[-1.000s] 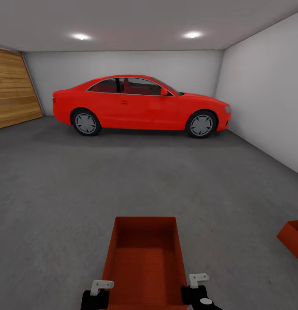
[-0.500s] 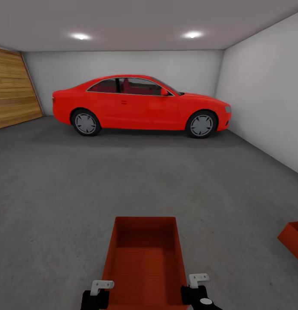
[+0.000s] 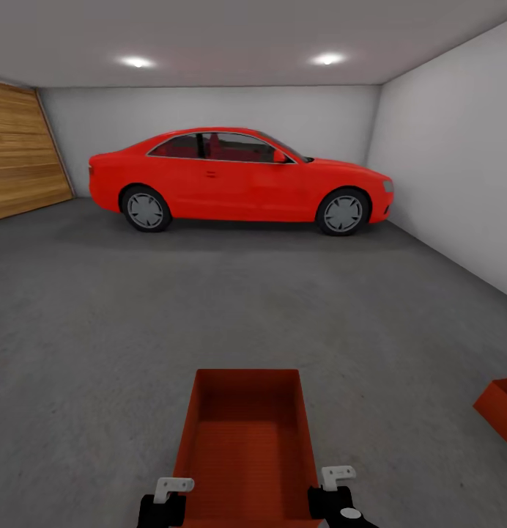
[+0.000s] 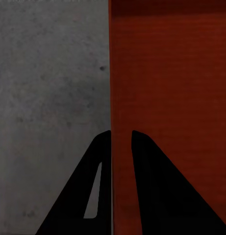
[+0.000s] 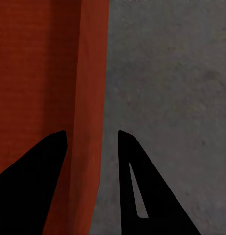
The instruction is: Move the two storage containers from the living room to the garage. In the garage, place one container on the floor and stack the other container on top of it (either order is fine).
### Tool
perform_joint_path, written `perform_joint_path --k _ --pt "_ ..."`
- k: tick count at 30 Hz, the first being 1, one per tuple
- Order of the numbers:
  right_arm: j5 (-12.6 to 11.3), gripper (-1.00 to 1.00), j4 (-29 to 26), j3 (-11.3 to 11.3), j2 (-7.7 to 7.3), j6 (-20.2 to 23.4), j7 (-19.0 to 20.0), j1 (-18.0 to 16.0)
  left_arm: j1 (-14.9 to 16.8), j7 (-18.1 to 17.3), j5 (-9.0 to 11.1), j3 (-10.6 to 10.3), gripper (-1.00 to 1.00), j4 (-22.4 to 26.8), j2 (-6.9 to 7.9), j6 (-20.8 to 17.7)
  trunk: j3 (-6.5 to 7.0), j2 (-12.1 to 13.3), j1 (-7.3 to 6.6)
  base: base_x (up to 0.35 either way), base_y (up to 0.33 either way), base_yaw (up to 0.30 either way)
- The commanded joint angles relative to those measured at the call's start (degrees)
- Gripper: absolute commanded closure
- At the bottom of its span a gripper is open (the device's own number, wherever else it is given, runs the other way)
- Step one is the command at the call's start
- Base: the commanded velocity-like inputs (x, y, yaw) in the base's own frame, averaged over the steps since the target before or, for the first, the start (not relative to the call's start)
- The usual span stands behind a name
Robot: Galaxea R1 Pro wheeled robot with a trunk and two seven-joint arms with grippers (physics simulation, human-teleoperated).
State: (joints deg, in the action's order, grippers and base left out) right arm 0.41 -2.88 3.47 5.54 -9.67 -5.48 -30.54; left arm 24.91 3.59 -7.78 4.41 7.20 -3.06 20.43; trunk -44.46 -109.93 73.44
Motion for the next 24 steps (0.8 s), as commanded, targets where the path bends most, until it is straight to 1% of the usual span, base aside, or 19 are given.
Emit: perform_joint_path --k 1,6,16,24 --pt "-0.16 1.0 0.07 -0.05 0.0 -0.17 -0.5 -0.05 0.05 0.81 -0.48 1.57 1.0 0.01 -0.01 0.22 -0.05 -0.02 0.0 0.096 0.0 0.0" --pt "-0.16 1.0 0.07 -0.05 0.0 -0.17 -0.5 -0.05 0.05 0.81 -0.48 1.57 1.0 0.01 -0.01 0.22 -0.05 -0.02 0.0 0.165 0.0 0.0" --pt "-0.16 1.0 0.07 -0.05 0.0 -0.17 -0.5 -0.05 0.05 0.81 -0.48 1.57 1.0 0.01 -0.01 0.22 -0.05 -0.02 0.0 0.049 0.0 0.0" --pt "-0.17 1.0 0.07 -0.05 0.0 -0.17 -0.5 -0.05 0.05 0.81 -0.48 1.57 1.0 0.01 -0.01 0.22 -0.05 -0.02 0.0 0.286 0.0 0.0"
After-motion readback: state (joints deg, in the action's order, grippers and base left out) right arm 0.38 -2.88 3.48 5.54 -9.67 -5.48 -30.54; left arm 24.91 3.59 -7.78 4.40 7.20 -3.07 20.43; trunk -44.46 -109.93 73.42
